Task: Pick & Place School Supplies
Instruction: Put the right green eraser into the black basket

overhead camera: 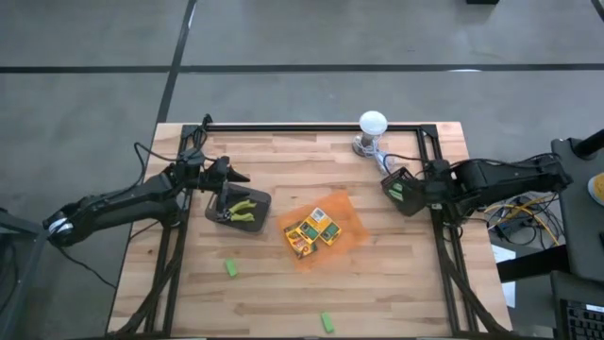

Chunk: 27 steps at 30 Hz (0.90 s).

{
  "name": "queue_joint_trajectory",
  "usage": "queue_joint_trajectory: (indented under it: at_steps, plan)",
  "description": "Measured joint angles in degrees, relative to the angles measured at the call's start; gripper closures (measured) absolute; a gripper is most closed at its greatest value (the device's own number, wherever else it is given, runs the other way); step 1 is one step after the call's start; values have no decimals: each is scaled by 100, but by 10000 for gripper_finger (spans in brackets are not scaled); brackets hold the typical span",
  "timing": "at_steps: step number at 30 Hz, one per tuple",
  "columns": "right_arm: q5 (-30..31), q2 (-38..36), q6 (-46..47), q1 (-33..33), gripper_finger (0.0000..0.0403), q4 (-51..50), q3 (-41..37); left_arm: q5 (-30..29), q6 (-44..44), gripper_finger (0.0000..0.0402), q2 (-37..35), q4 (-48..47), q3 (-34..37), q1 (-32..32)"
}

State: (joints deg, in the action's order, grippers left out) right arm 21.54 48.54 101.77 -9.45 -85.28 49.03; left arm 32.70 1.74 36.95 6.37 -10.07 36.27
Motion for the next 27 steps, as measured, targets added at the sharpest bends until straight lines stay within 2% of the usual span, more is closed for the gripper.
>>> queue_joint_trajectory:
  at_steps: [9,13,21,27]
  plan:
    - [-102,203,779,1038,348,179,-67,-1,0,142,0,0,0,0]
    - [-156,330,467,1457,340,450,-67,-1,-1,142,0,0,1,0]
    - [-710,988,-87,2192,317,1003,-249,1,-1,142,0,2,2,0]
    - [-872,1368,-332,2457,306,1357,-284,1,-1,142,0,0,0,0]
